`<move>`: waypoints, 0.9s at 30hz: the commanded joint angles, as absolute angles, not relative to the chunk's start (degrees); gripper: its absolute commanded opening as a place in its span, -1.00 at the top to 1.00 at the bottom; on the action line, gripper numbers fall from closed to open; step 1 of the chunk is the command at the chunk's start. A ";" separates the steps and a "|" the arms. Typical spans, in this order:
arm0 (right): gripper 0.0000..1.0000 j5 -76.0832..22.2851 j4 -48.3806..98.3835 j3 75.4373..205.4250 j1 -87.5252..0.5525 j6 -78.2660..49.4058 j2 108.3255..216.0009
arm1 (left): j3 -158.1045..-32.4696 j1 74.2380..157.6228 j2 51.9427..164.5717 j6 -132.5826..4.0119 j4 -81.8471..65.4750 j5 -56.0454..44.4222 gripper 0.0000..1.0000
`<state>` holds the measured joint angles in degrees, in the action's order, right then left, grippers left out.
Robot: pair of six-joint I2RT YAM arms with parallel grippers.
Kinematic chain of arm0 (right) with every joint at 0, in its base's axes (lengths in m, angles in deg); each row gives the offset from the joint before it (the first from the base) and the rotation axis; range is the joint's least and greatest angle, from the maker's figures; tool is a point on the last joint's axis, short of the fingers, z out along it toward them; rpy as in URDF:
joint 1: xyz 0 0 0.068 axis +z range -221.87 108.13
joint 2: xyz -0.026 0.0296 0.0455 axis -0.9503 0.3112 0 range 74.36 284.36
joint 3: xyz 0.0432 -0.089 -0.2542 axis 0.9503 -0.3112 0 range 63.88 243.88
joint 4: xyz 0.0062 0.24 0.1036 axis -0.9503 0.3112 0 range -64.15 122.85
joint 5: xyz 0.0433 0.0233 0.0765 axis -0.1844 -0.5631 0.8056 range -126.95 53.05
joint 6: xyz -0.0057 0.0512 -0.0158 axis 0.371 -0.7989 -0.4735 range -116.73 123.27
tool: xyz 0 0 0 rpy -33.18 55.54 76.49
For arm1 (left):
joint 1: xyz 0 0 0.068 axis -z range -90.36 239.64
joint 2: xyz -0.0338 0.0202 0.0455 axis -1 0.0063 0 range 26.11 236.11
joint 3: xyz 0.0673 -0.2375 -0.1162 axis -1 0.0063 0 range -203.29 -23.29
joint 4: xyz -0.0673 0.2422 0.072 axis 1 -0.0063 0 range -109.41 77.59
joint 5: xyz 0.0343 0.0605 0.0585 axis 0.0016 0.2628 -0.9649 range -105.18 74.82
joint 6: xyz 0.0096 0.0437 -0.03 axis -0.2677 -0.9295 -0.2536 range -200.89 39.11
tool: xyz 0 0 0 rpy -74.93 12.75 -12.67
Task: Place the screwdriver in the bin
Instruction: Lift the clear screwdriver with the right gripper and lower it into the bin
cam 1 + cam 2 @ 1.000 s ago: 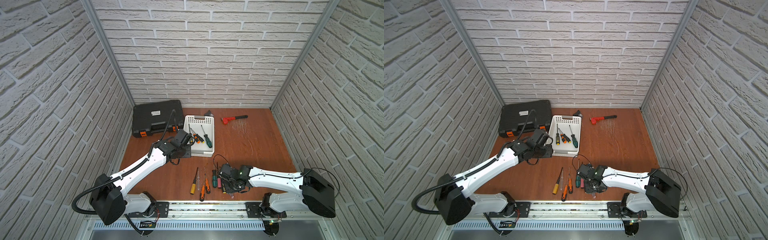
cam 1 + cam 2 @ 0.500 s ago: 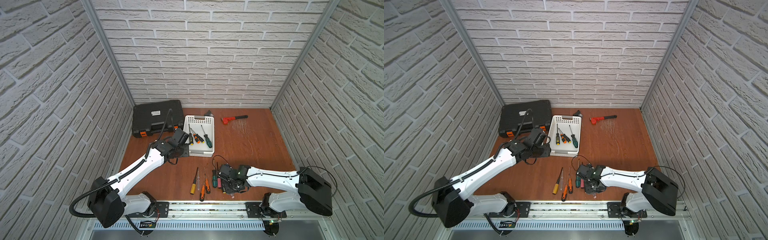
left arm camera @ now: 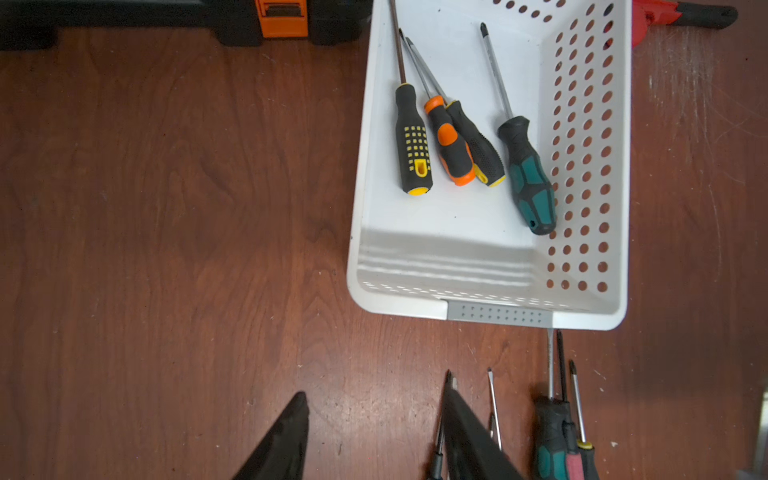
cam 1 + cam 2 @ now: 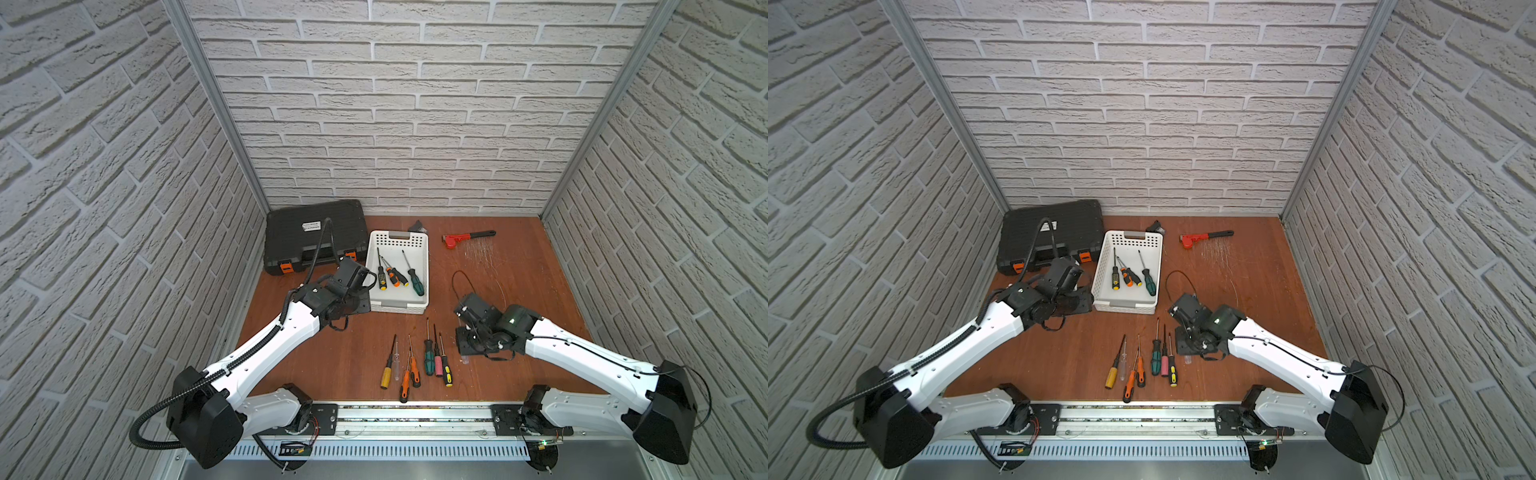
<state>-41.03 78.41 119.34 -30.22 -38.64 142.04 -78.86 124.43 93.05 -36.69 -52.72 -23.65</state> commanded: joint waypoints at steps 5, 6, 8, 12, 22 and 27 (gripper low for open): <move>0.89 -41.00 76.99 145.09 -33.77 -20.33 160.75 | -74.56 122.70 88.94 -35.34 -53.36 -24.07 -0.07; 0.89 -39.34 76.84 149.21 -33.81 -18.41 164.87 | -73.96 122.69 88.28 -34.99 -53.36 -23.93 -0.08; 0.89 -36.73 78.06 157.45 -33.81 -16.03 172.23 | -72.90 122.64 87.06 -34.13 -53.53 -23.74 -0.10; 0.89 -32.73 79.28 169.63 -33.82 -13.48 183.98 | -70.72 122.51 84.09 -32.11 -53.76 -23.49 -0.10; 0.90 -24.19 68.03 176.27 -34.77 -19.27 198.92 | -68.42 121.61 81.11 -31.03 -54.98 -23.90 -0.13; 0.89 -25.01 67.10 178.46 -35.36 -19.35 202.93 | -68.48 121.21 80.96 -31.41 -55.16 -23.80 -0.13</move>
